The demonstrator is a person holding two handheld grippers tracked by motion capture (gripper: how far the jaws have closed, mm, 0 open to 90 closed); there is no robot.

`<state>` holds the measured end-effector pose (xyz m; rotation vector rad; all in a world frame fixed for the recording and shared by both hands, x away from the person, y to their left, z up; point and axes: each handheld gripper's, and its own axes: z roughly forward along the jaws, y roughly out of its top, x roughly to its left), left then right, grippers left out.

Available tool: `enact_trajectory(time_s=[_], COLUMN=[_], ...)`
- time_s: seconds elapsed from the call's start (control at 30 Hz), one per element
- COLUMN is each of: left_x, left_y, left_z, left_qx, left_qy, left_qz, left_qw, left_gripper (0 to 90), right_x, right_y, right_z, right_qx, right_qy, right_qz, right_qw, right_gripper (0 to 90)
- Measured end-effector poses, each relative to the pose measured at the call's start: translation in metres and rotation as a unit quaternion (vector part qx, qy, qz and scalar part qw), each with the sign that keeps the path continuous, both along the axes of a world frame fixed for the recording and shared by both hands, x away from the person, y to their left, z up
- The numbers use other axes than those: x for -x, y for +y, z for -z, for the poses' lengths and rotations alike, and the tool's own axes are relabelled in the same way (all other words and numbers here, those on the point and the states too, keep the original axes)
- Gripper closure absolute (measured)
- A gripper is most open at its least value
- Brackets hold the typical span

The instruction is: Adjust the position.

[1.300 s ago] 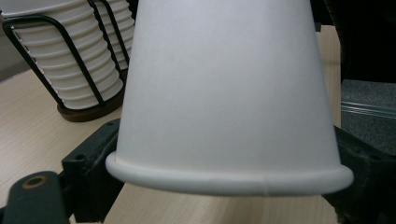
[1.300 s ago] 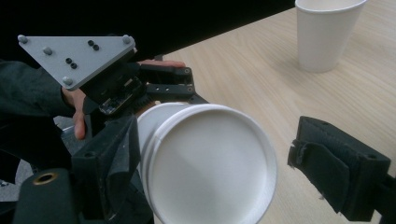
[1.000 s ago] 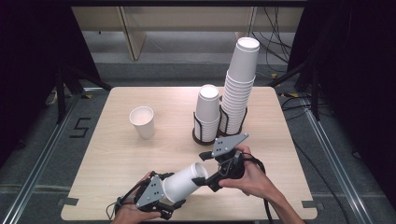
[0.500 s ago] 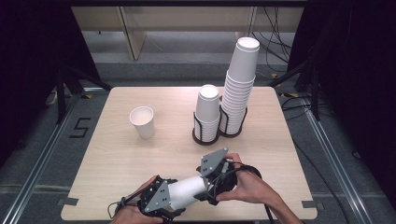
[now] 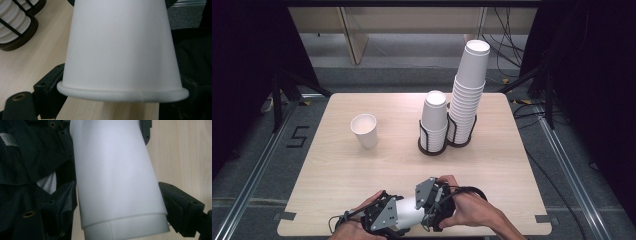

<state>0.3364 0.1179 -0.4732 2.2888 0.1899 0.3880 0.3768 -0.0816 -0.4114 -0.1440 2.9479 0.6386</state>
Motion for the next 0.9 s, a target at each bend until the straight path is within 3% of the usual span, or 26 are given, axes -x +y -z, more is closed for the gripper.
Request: enact_trajectory(time_s=[0.03, 0.07, 0.17, 0.2, 0.27, 0.33, 0.37, 0.4, 0.43, 0.57, 0.67, 0.7, 0.77, 0.8, 0.83, 0.9], left_x=[-0.001, 0.000, 0.000, 0.001, 0.001, 0.002, 0.000, 0.003, 0.002, 0.002, 0.000, -0.001, -0.004, -0.006, -0.008, -0.010], left_y=[0.000, 0.000, 0.000, 0.000, 0.000, 0.000, 0.000, 0.000, 0.000, 0.000, 0.003, 0.005, 0.008, 0.011, 0.014, 0.018], left_z=[0.000, 0.000, 0.001, 0.001, -0.002, -0.002, -0.002, -0.001, -0.001, -0.001, 0.001, 0.001, 0.002, 0.002, 0.001, -0.002], left_qx=[-0.004, -0.004, -0.003, 0.004, -0.005, 0.002, 0.009, 0.013, 0.013, 0.021, 0.046, 0.058, 0.090, 0.113, 0.131, 0.179], left_qy=[-0.004, -0.004, 0.002, 0.007, 0.009, 0.010, -0.004, 0.019, 0.021, 0.019, 0.022, 0.019, 0.027, 0.033, 0.030, 0.037], left_qz=[0.005, 0.004, 0.009, 0.011, 0.017, 0.019, 0.026, 0.025, 0.027, 0.025, 0.025, 0.021, 0.012, 0.008, 0.005, -0.004], left_qw=[1.0000, 1.0000, 1.0000, 0.9999, 0.9998, 0.9998, 0.9996, 0.9994, 0.9993, 0.9993, 0.9984, 0.9979, 0.9955, 0.9931, 0.9909, 0.9831], left_gripper=[12.2, 12.2, 12.2, 12.3, 12.4, 12.5, 12.5, 12.5, 12.4, 11.0, 7.4, 6.7, 5.7, 6.0, 6.7, 7.0], right_x=[0.002, 0.001, 0.005, 0.002, 0.001, -0.001, -0.001, -0.003, 0.006, 0.004, 0.000, 0.000, 0.000, -0.006, -0.010, -0.014], right_y=[0.001, 0.002, 0.003, 0.005, 0.006, 0.008, 0.009, 0.009, 0.005, 0.004, 0.004, 0.002, -0.003, -0.004, -0.007, -0.015], right_z=[0.001, 0.003, 0.006, 0.008, 0.010, 0.013, 0.014, 0.016, 0.015, 0.016, 0.016, 0.015, 0.013, 0.013, 0.011, 0.008], right_qx=[0.009, 0.012, 0.025, 0.019, 0.020, 0.017, 0.022, 0.014, 0.039, 0.033, 0.021, 0.022, 0.014, -0.005, -0.023, -0.054], right_qy=[-0.002, -0.010, 0.000, -0.006, -0.007, -0.010, -0.009, -0.019, 0.014, 0.017, 0.013, 0.018, 0.028, 0.019, 0.022, 0.039], right_qz=[0.010, -0.002, 0.015, -0.013, -0.030, -0.051, -0.055, -0.070, -0.010, -0.016, -0.040, -0.030, -0.008, -0.039, -0.039, -0.021], right_qw=[0.9999, 0.9999, 0.9996, 0.9997, 0.9993, 0.9985, 0.9982, 0.9973, 0.9991, 0.9992, 0.9989, 0.9992, 0.9995, 0.9991, 0.9988, 0.9975], right_gripper=[17.9, 17.7, 17.9, 18.7, 19.5, 20.2, 20.6, 21.9, 22.8, 23.7, 23.3, 23.3, 23.2, 23.2, 23.3, 23.2])
